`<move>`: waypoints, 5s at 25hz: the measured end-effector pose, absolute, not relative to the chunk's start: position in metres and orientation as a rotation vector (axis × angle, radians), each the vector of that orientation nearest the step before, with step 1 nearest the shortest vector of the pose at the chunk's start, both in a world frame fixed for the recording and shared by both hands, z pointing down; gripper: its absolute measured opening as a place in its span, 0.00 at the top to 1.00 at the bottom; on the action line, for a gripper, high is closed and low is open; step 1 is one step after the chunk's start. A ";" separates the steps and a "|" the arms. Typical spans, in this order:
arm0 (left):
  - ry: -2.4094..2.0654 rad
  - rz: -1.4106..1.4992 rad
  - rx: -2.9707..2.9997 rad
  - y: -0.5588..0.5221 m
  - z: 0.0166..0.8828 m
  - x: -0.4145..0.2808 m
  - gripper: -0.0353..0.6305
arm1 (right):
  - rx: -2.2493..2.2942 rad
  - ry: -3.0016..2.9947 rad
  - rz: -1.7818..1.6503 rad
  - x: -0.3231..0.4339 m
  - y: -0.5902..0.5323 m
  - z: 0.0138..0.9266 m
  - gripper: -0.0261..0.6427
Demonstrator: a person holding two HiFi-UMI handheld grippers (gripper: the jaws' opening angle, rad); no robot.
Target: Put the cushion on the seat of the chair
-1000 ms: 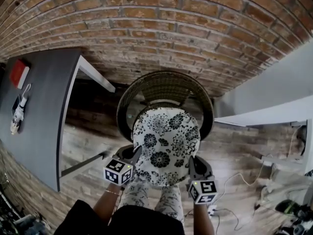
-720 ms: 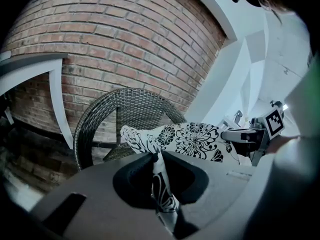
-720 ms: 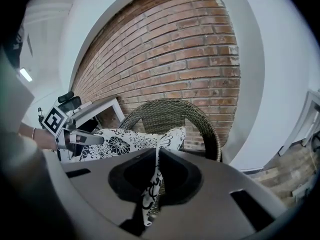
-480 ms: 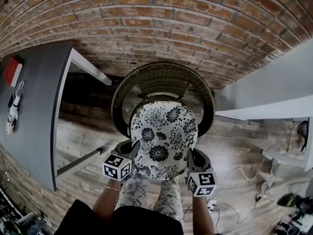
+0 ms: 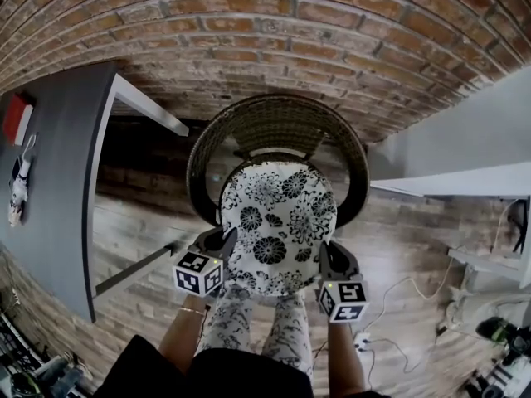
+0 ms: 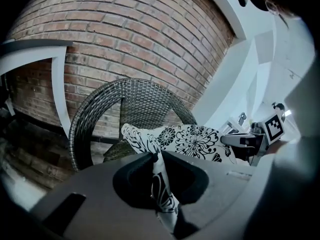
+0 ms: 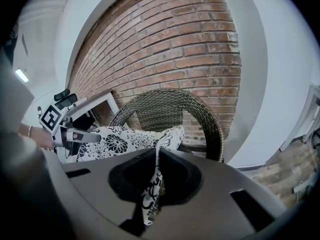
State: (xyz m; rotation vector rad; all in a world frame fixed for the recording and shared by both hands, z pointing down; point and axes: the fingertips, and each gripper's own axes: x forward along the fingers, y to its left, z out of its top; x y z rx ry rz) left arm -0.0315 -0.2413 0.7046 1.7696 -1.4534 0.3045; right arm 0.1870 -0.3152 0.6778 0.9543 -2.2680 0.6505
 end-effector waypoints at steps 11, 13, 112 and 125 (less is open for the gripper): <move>-1.455 0.328 1.760 -0.250 0.726 -0.032 0.93 | 0.927 -2.241 0.648 0.186 -0.320 0.703 0.93; -1.452 0.346 1.760 -0.250 0.731 -0.032 0.93 | 0.924 -2.229 0.652 0.188 -0.321 0.709 0.93; -1.423 0.546 1.480 -0.240 0.885 -0.069 0.85 | 0.860 -1.923 0.669 0.212 -0.364 0.871 0.90; -1.464 0.601 1.455 -0.228 0.881 -0.078 0.77 | 0.907 -1.903 0.706 0.223 -0.358 0.870 0.82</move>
